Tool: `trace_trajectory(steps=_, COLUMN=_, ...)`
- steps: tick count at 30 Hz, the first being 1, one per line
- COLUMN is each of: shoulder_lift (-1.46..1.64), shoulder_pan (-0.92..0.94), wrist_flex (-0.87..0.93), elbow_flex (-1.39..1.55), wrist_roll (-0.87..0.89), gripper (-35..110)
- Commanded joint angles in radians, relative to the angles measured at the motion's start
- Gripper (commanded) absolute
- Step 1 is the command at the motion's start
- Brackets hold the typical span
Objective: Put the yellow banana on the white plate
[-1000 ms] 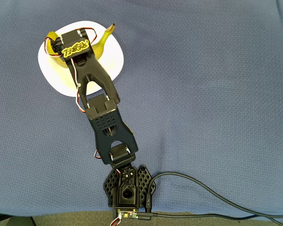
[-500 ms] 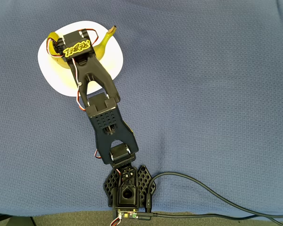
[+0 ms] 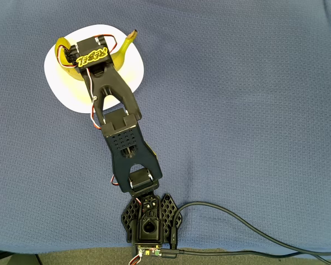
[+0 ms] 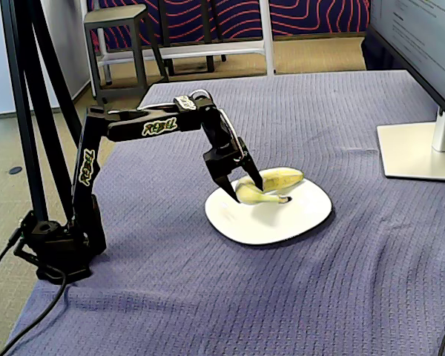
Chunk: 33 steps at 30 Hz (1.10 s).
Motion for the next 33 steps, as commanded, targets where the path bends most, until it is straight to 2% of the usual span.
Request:
trace_trajectory(steps=1, shoulder_lift=0.018, shoulder_pan=0.017, wrist_flex=-0.020, elbow_flex=-0.005, wrist_roll=-0.008, gripper=15)
trace_trajectory(steps=25, shoulder_lift=0.051, shoulder_pan=-0.005, wrist_flex=-0.051, elbow_flex=0.012, wrist_roll=0.017, gripper=17)
trace_trajectory(steps=28, shoulder_lift=0.086, shoulder_pan=-0.003, wrist_flex=-0.066, elbow_flex=0.011, wrist_roll=0.035, gripper=13)
trace_trajectory(steps=31, shoulder_lift=0.130, shoulder_pan=-0.002, wrist_flex=-0.077, elbow_flex=0.000, wrist_roll=0.035, gripper=2)
trace_trajectory(steps=33, shoulder_lift=0.160, shoulder_pan=0.005, wrist_flex=-0.077, elbow_flex=-0.006, wrist_roll=0.046, gripper=0)
